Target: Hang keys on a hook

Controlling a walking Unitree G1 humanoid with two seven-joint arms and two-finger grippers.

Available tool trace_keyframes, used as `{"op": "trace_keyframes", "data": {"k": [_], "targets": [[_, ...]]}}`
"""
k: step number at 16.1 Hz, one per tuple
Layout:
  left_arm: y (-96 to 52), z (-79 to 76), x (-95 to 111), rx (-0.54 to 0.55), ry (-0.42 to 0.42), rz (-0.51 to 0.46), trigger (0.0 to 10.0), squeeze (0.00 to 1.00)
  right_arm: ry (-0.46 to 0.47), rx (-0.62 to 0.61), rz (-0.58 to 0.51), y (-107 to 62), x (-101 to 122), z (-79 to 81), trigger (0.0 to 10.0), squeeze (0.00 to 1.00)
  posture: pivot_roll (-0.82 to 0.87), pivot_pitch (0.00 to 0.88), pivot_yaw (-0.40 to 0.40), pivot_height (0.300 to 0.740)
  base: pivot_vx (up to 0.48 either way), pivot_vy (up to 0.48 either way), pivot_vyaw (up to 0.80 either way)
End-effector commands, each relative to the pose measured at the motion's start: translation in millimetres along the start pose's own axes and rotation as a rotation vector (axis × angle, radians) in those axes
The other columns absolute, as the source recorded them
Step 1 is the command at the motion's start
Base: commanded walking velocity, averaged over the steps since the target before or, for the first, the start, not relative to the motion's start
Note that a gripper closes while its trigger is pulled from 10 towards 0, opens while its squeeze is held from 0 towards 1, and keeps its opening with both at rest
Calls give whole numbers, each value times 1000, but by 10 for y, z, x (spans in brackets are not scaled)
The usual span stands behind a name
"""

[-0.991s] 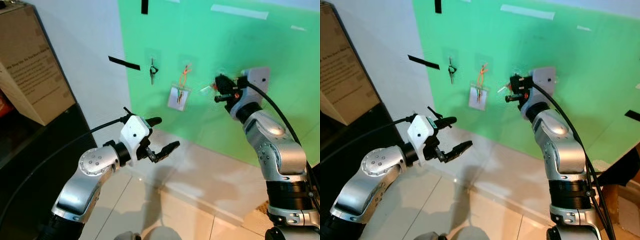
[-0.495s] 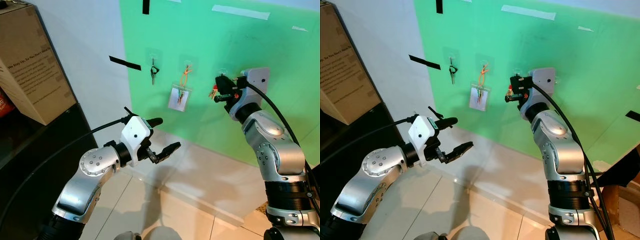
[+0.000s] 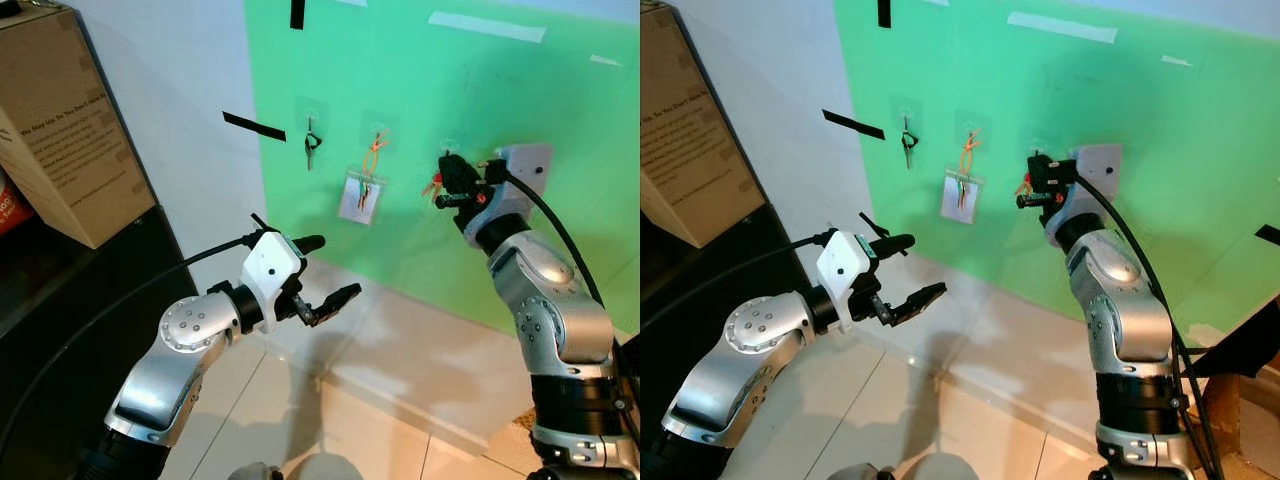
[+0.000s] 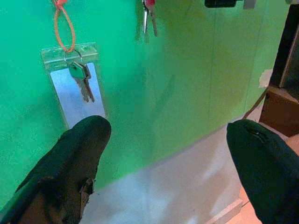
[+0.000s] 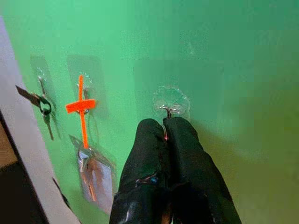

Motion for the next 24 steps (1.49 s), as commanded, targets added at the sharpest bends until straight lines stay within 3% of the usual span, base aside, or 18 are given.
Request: {"op": "trace_keyframes", "data": {"k": [1,5,10,11,21,23,24], "targets": [[21,25,34,5,18,-5,10000,0,29,-28,67,-66,-193,-66,10000,0,-114,0,1,740,0,0,0],[21,26,36,5,22,-4,10000,0,33,10,74,-50,-216,66,10000,0,-111,0,1,740,0,0,0],[16,34,36,8,26,-3,10000,0,43,17,72,-36,-203,89,10000,0,-109,0,2,740,0,0,0],[17,33,36,7,26,-3,10000,0,51,21,67,-33,-189,90,10000,1000,-109,0,3,740,0,0,0],[21,27,42,6,24,-6,10000,0,46,21,45,-52,-113,62,10000,1000,-110,0,-3,740,0,0,0],[-3,46,26,31,18,-12,10000,0,27,44,42,-181,-107,98,10000,1000,-111,0,-4,740,0,0,0],[-24,61,9,54,5,-20,10000,0,-32,50,40,-280,-127,114,10000,1000,-112,0,-2,740,0,0,0]]}}
Point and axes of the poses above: a point about 5 cm out from each wrist's last joint towards the gripper, its own y axis pointing out of the wrist towards the gripper, its own x axis along the axis of the wrist's last joint, z = x × y, the point moved 6 cm from there along y, pointing out of the wrist towards the gripper, and after that the axes turned 10 degrees about -y, right-handed, at the moved point
